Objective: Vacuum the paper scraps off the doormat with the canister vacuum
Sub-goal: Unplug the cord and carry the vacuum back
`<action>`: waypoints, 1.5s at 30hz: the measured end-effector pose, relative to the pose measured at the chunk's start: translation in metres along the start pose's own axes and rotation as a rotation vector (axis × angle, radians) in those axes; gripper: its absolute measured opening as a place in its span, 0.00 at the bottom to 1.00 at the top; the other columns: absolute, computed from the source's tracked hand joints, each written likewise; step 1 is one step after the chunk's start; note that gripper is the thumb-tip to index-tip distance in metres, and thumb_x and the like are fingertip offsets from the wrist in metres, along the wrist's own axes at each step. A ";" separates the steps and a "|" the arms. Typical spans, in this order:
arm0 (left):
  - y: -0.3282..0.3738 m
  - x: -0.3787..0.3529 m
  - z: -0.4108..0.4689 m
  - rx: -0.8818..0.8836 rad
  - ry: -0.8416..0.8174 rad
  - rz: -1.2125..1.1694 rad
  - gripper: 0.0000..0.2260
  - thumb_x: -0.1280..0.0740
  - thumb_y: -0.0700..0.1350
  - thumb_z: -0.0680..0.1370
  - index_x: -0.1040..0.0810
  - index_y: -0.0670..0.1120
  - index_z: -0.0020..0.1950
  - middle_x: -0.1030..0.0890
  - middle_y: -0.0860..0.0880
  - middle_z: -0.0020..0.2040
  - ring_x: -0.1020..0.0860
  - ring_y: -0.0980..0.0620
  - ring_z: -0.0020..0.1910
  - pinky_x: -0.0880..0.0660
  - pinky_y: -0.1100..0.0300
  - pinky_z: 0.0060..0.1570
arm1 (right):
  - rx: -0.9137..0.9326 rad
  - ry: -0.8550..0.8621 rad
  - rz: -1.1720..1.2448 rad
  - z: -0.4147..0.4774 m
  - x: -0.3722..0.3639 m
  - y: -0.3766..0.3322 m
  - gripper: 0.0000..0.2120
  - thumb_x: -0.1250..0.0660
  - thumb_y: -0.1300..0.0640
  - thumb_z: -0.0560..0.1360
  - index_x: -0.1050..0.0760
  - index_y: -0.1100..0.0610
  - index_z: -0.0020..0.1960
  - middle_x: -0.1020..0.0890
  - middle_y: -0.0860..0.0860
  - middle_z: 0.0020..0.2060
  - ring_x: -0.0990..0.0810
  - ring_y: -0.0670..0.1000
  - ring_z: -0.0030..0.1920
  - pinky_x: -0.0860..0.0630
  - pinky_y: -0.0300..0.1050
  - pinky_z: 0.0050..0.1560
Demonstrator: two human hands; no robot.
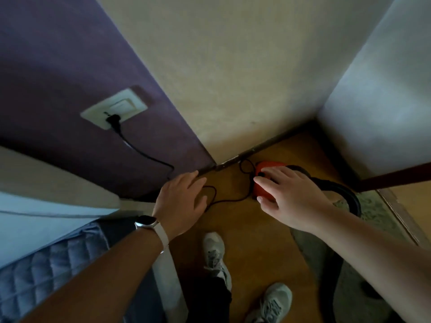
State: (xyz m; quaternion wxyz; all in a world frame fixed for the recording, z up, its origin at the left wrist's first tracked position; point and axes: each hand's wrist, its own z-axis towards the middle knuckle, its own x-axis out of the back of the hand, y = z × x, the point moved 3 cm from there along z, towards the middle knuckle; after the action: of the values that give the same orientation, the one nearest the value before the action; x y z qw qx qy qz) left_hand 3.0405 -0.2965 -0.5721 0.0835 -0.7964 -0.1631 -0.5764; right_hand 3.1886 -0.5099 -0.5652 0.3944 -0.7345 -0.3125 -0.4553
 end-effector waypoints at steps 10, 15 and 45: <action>-0.112 0.038 -0.039 0.145 0.134 0.064 0.23 0.42 0.56 0.74 0.21 0.48 0.63 0.22 0.44 0.64 0.23 0.43 0.60 0.25 0.47 0.54 | 0.144 0.037 0.071 0.085 0.018 -0.122 0.23 0.43 0.42 0.80 0.30 0.51 0.71 0.26 0.50 0.67 0.27 0.54 0.67 0.27 0.51 0.65; -0.152 0.058 -0.030 0.207 0.228 -0.095 0.21 0.41 0.57 0.77 0.20 0.47 0.62 0.17 0.46 0.55 0.20 0.44 0.52 0.24 0.51 0.48 | 0.067 0.033 0.165 0.140 0.025 -0.176 0.21 0.43 0.44 0.81 0.32 0.51 0.71 0.27 0.48 0.64 0.27 0.51 0.63 0.26 0.45 0.57; -0.116 0.035 0.008 0.454 -0.005 -1.770 0.15 0.43 0.44 0.85 0.29 0.44 0.39 0.25 0.49 0.30 0.21 0.48 0.33 0.23 0.50 0.45 | -0.274 -0.107 0.680 0.103 -0.035 -0.161 0.13 0.36 0.49 0.81 0.28 0.54 0.40 0.29 0.48 0.22 0.31 0.45 0.20 0.40 0.37 0.22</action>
State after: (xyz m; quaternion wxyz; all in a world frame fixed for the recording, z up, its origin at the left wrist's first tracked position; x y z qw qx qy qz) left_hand 3.0167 -0.1802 -0.5477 -0.2348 -0.3462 -0.8240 -0.3821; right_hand 3.0866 -0.3449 -0.5778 0.4042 -0.8651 -0.0069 -0.2971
